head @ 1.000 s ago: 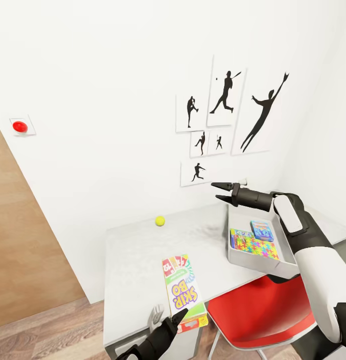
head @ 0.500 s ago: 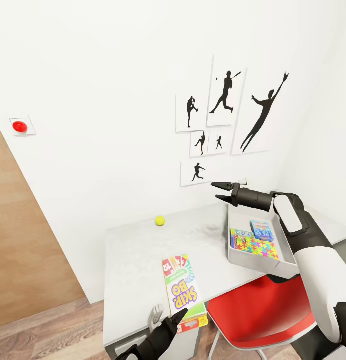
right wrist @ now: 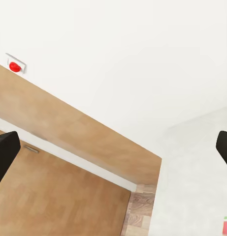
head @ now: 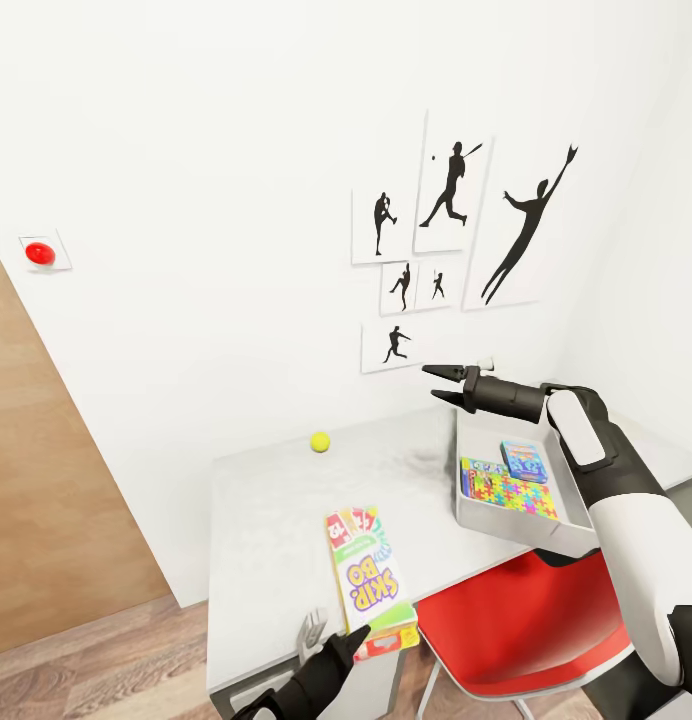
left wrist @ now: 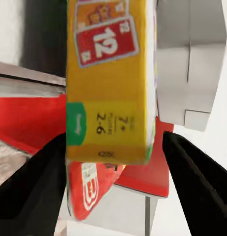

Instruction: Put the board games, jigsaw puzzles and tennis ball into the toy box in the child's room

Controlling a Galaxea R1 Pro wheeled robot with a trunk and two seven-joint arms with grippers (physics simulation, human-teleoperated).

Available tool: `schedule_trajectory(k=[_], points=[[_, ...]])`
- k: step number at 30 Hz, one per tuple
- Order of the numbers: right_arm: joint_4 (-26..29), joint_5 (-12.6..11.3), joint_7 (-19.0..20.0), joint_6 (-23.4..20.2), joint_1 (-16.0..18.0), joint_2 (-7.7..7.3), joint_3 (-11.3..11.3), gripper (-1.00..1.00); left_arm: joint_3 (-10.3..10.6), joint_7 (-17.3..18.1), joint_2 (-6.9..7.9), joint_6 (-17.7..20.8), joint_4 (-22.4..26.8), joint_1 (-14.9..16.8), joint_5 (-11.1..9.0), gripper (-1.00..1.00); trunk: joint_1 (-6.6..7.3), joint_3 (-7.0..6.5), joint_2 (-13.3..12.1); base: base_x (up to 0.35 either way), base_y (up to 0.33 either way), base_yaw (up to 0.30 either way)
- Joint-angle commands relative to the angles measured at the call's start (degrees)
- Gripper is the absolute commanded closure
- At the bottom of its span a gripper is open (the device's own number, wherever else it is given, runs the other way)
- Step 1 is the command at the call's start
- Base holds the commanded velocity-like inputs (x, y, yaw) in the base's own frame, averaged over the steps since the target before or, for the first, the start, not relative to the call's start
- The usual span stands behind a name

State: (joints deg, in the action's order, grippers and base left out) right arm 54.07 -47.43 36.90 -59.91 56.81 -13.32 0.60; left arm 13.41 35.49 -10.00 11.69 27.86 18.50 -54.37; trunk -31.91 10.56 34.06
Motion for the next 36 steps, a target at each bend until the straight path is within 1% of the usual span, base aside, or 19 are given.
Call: schedule_trajectory(k=[1,34,36], points=[[0.0,0.2,0.4,-0.1,0.1,-0.04,0.0,-1.0,0.0,0.1,0.0,0.6,0.0,0.0,-0.6,1.0,-0.02,0.1,0.1,0.0,0.0,0.0],[0.0,0.2,0.4,-0.1,0.1,-0.04,0.1,-1.0,0.2,0.2,0.0,0.7,0.2,0.0,-0.6,1.0,-0.02,0.1,0.1,0.0,0.0,0.0],[0.0,0.3,0.4,-0.1,0.1,-0.04,0.1,-1.0,0.3,0.7,0.0,0.8,0.4,0.0,-0.6,1.0,-0.02,0.1,0.1,0.0,0.0,0.0]])
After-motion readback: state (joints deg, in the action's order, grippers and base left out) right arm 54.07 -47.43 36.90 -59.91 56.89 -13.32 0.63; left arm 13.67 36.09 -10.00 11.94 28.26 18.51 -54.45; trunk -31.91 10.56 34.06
